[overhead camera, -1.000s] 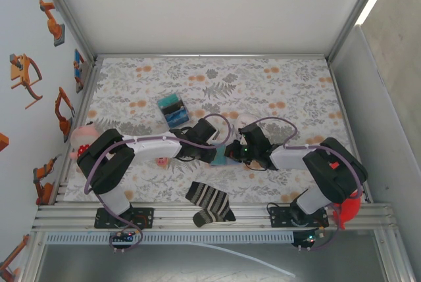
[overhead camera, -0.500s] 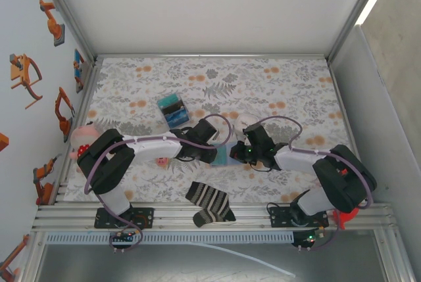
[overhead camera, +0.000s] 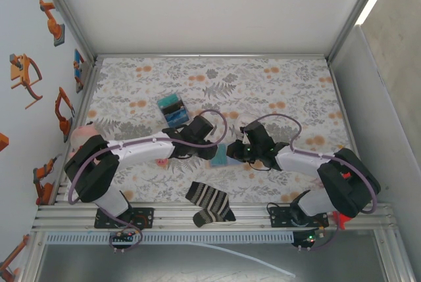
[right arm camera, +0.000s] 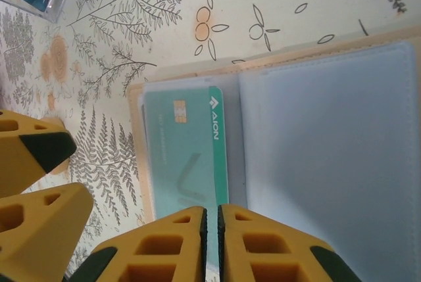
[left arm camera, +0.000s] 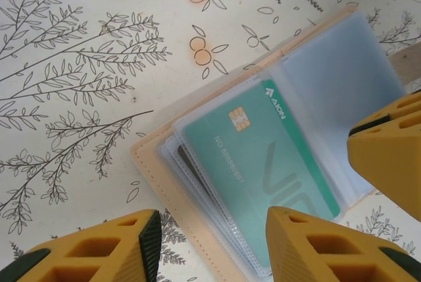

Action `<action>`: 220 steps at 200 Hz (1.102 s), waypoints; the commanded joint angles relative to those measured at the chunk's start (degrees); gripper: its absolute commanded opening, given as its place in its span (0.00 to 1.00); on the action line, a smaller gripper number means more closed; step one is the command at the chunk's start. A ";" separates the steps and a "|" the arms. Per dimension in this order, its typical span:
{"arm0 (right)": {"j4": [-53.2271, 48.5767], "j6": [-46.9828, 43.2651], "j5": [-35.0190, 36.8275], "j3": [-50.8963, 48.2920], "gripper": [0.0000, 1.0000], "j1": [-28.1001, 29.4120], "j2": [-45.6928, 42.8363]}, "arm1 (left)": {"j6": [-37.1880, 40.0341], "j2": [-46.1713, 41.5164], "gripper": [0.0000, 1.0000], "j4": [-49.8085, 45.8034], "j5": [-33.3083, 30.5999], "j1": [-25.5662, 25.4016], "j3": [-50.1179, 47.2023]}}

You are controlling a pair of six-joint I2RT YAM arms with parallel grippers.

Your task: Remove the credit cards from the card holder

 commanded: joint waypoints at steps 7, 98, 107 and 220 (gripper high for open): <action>-1.13 -1.11 -0.08 2.01 0.16 0.52 1.45 | -0.48 2.26 0.45 -1.26 -0.52 -0.28 -0.69; -1.45 -2.04 0.19 2.50 0.21 0.61 4.03 | 0.07 5.85 0.48 -0.95 -0.35 -0.37 -0.19; -1.24 -2.05 0.10 2.56 0.21 0.61 4.40 | 0.19 6.19 0.49 -1.14 -0.52 -0.37 0.01; 4.25 -0.88 -1.40 1.17 0.21 0.43 7.75 | 1.56 9.18 0.60 -5.00 -2.78 -1.63 2.37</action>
